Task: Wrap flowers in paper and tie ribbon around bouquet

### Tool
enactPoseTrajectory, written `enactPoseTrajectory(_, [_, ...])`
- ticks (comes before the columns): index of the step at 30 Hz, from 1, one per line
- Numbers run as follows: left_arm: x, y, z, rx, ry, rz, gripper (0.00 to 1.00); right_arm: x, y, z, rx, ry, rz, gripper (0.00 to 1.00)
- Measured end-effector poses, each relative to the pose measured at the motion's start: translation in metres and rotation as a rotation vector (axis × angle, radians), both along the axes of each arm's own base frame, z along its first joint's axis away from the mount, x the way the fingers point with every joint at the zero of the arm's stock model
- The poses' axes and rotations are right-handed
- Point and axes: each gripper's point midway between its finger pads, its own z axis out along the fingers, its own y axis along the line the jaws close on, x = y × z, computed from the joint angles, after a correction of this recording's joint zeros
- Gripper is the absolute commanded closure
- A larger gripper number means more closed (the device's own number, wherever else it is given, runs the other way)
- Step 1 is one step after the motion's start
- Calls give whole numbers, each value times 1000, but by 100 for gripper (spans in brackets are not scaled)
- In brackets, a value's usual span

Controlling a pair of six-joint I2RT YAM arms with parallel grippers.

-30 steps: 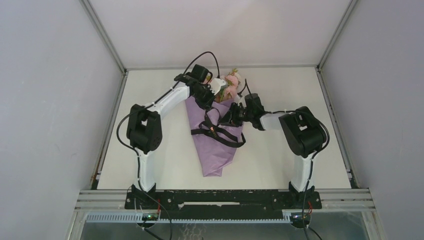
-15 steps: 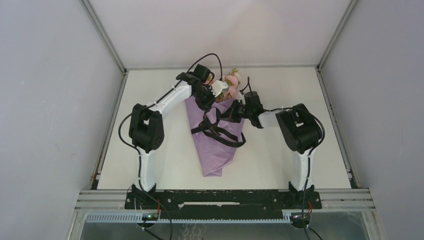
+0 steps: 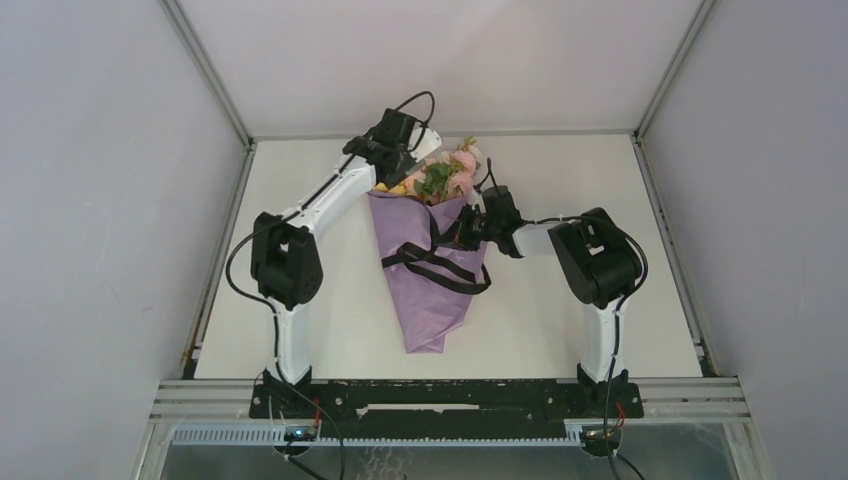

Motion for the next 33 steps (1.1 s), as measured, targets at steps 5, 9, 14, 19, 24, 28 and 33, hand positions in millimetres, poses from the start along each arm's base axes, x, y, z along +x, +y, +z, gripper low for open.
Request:
enactPoseTrajectory(5, [10, 34, 8, -12, -29, 138, 50, -2, 0, -2, -10, 3, 7, 100])
enactPoseTrajectory(9, [-44, 22, -11, -157, 171, 21, 52, -5, -1, -4, -20, 12, 13, 100])
enactPoseTrajectory(14, [-123, -25, -19, -257, 371, -170, 43, -7, -2, -5, -28, 9, 21, 100])
enactPoseTrajectory(19, [-135, -53, -59, -278, 519, -190, 44, -8, -2, -1, -34, 2, 27, 100])
enactPoseTrajectory(24, [-132, -42, -103, -220, 601, -102, 52, -10, -2, 6, -39, -14, 37, 100])
enactPoseTrajectory(28, [-130, -39, -106, -206, 591, -85, 67, -12, -1, 8, -41, -16, 42, 100])
enactPoseTrajectory(33, [-132, -30, -115, -175, 594, -52, 100, -12, -1, 8, -42, -14, 43, 100])
